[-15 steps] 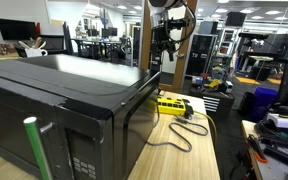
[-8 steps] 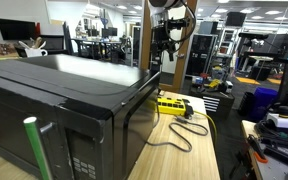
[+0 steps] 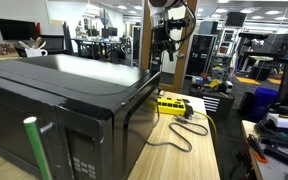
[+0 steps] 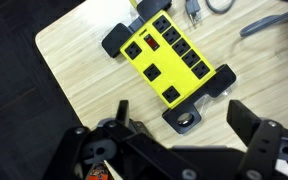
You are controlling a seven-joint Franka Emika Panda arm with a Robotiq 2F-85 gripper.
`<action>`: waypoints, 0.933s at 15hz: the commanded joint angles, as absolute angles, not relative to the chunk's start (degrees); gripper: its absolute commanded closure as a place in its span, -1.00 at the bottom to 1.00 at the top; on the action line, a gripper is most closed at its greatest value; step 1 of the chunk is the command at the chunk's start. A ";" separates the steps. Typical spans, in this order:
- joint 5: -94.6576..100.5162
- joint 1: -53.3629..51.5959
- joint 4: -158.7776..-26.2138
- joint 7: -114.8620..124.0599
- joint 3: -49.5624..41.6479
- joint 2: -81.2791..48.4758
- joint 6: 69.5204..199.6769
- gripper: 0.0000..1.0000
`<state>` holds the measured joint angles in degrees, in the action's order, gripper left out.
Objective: Pick up the black plug and plug it into the middle socket on the right side of the yellow extension cable
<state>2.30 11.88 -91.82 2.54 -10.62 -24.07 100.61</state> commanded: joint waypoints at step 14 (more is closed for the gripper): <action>1.85 18.91 -88.53 -19.97 -8.57 -30.71 108.76 -1.00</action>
